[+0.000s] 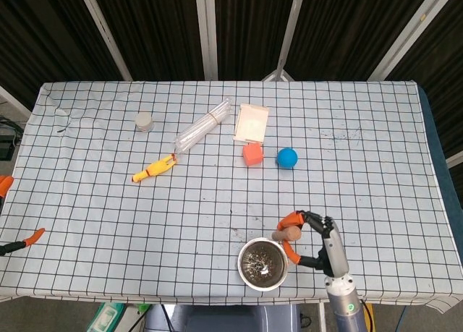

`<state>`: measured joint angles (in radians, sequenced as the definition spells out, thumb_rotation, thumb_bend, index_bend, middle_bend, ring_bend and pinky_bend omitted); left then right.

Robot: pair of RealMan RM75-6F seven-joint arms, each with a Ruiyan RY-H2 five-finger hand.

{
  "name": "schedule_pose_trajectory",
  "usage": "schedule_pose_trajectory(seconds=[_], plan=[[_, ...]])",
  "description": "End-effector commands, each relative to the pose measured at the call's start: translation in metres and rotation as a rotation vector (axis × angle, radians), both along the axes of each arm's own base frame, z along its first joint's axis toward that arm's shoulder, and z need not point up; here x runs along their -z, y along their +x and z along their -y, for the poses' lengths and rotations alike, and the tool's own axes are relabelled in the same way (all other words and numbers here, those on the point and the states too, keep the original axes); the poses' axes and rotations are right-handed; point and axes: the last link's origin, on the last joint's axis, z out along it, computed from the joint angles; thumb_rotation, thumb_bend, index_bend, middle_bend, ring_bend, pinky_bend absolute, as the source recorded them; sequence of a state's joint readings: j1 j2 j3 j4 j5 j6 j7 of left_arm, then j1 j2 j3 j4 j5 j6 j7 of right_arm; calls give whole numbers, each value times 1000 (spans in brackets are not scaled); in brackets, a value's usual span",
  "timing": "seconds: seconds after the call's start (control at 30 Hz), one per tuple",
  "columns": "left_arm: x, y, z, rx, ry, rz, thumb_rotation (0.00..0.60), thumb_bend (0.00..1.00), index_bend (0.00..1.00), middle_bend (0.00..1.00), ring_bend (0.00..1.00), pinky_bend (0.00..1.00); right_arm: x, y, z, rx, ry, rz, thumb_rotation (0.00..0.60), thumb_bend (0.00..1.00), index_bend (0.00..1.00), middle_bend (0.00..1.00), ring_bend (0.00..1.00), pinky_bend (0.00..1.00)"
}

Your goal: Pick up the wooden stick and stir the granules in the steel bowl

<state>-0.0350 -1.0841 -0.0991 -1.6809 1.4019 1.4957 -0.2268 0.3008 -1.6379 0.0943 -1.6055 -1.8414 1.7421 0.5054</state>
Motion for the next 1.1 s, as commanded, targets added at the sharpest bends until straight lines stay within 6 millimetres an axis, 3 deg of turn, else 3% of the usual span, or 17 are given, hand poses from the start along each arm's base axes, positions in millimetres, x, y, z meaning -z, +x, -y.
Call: schedule_pose_trajectory(seconds=[0.03, 0.2, 0.27, 0.3, 0.33, 0.4, 0.43, 0.53, 0.57, 0.67, 0.87, 1.1], plan=[[0, 0, 0, 0, -1, 1, 600, 123, 0, 0, 0, 0, -27, -1, 28, 52, -83, -108, 600, 783, 906, 689, 659, 658], [0, 0, 0, -2, -1, 4, 600, 123, 0, 0, 0, 0, -48, -27, 59, 171, -191, -411, 600, 782, 906, 689, 659, 653], [0, 0, -1, -1, -3, 2, 600, 123, 0, 0, 0, 0, -50, -40, 67, 221, -238, -588, 600, 782, 905, 689, 644, 599], [0, 0, -1, -1, -4, 1, 600, 123, 0, 0, 0, 0, -49, -43, 68, 234, -251, -649, 600, 783, 873, 664, 584, 511], [1, 0, -1, 0, -5, -1, 600, 123, 0, 0, 0, 0, -47, -48, 71, 243, -276, -773, 600, 783, 799, 602, 486, 407], [1, 0, -1, 1, -7, -5, 600, 123, 0, 0, 0, 0, -37, -57, 71, 245, -303, -1029, 600, 753, 503, 355, 202, 144], [2, 0, -1, 0, -8, -5, 600, 123, 0, 0, 0, 0, -30, -60, 69, 238, -281, -1142, 600, 701, 358, 242, 102, 61], [2, 0, 0, -4, -7, -7, 600, 123, 0, 0, 0, 0, -15, -53, 60, 242, -180, -1230, 600, 474, 64, 42, 2, 0], [2, 0, 1, -6, -7, -8, 600, 123, 0, 0, 0, 0, -12, -51, 57, 249, -149, -1242, 600, 420, 26, 17, 0, 0], [2, -2, 1, -13, -8, -7, 600, 123, 0, 0, 0, 0, -9, -45, 49, 266, -80, -1248, 600, 278, 0, 0, 0, 0], [1, -4, 1, -17, -13, -5, 600, 123, 0, 0, 0, 0, -28, -43, 34, 299, -3, -1175, 600, 253, 0, 0, 0, 0], [1, -3, 2, -4, -5, -25, 600, 123, 0, 0, 0, 0, -64, -83, 17, 358, -91, -1164, 600, 253, 0, 0, 0, 0]])
